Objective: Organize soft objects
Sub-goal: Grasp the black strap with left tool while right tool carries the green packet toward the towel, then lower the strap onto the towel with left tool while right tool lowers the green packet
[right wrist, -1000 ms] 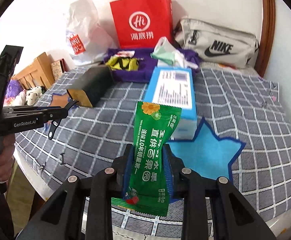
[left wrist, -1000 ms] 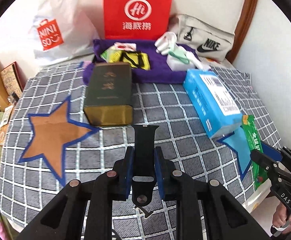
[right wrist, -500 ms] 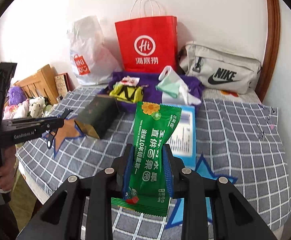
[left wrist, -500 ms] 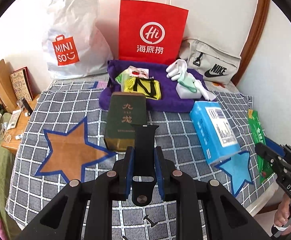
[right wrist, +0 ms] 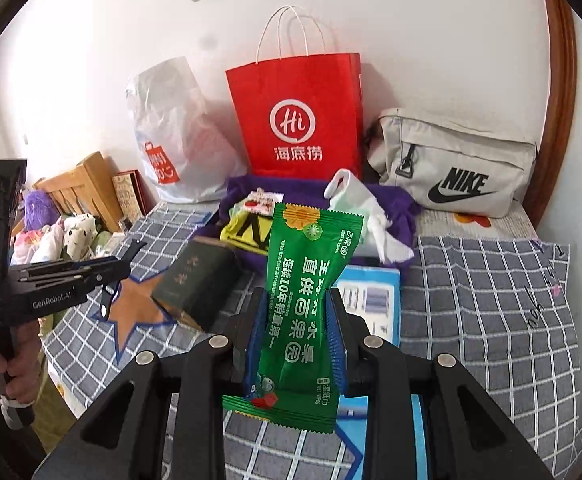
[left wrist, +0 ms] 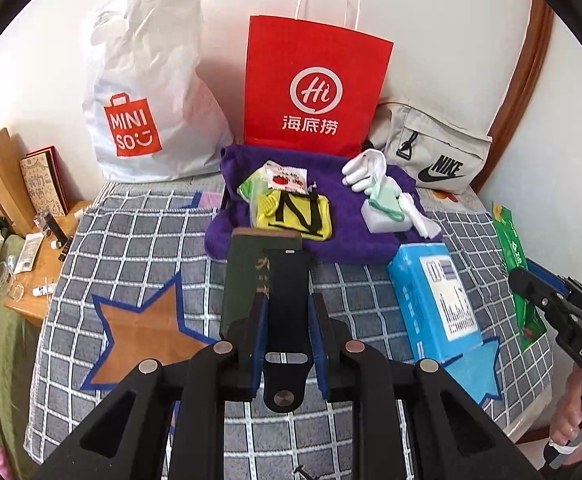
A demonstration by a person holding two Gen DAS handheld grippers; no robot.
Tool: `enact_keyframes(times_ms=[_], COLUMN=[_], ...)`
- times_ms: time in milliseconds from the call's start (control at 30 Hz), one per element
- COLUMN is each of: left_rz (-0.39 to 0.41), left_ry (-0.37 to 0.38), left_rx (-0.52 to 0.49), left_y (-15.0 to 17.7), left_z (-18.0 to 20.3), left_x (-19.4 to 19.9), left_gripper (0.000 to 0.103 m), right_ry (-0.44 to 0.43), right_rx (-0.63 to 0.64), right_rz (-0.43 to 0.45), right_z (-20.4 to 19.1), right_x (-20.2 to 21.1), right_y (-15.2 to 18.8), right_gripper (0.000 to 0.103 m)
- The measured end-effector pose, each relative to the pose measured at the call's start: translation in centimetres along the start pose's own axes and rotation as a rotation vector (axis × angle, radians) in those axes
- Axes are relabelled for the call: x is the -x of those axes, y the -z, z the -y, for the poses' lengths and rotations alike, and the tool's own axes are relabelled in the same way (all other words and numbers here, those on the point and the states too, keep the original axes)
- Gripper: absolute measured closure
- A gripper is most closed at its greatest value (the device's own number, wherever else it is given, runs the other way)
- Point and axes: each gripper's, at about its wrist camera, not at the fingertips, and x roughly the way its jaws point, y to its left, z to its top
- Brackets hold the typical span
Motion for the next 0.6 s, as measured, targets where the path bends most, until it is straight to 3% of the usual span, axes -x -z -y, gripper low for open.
enact_keyframes(times_ms=[600], left_rz=[-0.012], left_ry=[0.008], left_rx=[0.009], left_y=[-6.0], left_z=[-0.3], left_x=[-4.2], left_gripper=[0.083], right_ry=[-0.015], right_rx=[-0.034], right_rz=[0.004], right_z=[1.9], right_x=[-5.5], right_y=[-5.5], right_gripper=[0.074])
